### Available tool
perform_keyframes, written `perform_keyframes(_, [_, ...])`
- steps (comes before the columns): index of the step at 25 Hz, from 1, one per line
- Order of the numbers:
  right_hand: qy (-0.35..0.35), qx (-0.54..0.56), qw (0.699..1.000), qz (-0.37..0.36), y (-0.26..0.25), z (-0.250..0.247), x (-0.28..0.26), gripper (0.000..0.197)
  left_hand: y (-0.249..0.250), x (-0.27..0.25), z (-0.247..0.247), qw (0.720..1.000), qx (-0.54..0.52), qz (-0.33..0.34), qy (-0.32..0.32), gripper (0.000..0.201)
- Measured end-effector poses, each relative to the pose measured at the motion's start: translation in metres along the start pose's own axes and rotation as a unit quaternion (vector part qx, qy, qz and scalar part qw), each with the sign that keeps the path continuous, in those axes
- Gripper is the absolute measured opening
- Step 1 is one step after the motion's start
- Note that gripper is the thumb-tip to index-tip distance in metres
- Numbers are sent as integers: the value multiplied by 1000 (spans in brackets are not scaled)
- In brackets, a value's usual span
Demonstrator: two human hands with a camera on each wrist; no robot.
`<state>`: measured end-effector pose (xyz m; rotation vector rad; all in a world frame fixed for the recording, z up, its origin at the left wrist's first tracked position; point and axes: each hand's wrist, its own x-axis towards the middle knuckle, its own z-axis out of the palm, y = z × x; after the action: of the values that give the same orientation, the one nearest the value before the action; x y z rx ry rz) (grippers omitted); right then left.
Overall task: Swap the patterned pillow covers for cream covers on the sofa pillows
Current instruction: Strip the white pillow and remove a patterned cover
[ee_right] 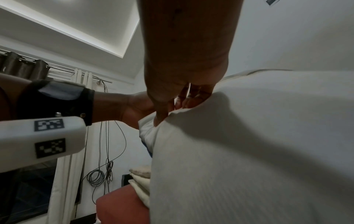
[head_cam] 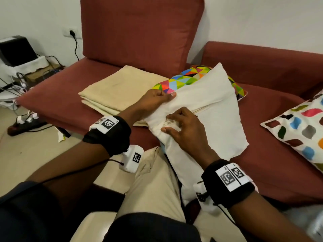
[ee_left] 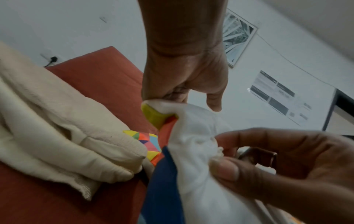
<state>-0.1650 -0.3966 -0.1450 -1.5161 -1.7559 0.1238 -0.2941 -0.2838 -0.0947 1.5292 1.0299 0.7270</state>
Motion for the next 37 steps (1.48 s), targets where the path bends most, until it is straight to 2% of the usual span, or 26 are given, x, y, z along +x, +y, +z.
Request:
perform_keyframes(3, [-3,7,1000,4,2,16,-2,21,-11,-15,-14,999,-39,-25,-10,33])
perform_keyframes(6, [-5,26,1000,5,2,19,-1,19,-22,-30,-22,999,31,-15,6,38])
perform_keyframes(9, [-5,55,998,27,4,13,2,17,-45,-43,-28,986,141,-35,80,60])
perform_keyframes(11, [3,82,996,32,4,12,4,16,-55,-47,-28,987,129,-86,43,79])
perform_keyframes(12, [2,93,995,30,4,11,5,15,-57,-46,-27,989,121,-87,11,79])
perform_keyframes(13, [-4,102,994,25,5,10,5,15,-58,-45,-24,991,118,-63,-10,71])
perform_keyframes(15, [-26,115,993,7,8,5,6,14,-57,-41,-21,994,111,-5,-3,52])
perform_keyframes(18, [-70,120,990,12,12,-6,17,8,-58,-38,-23,994,106,37,14,41])
perform_keyframes(21, [-125,50,991,-13,9,-11,28,6,-59,-38,-27,994,92,51,-12,37])
perform_keyframes(26, [-191,-40,979,-55,4,-11,38,8,-60,-43,-31,992,83,93,-35,51])
perform_keyframes(30, [-218,-33,973,-65,5,-16,41,10,-58,-45,-30,989,98,108,-37,65])
perform_keyframes(32, [-228,-65,968,-85,6,-13,40,11,-58,-46,-29,989,97,106,-37,70])
perform_keyframes(37, [-200,-199,940,-190,10,-7,30,5,-58,-45,-28,988,115,98,-24,58])
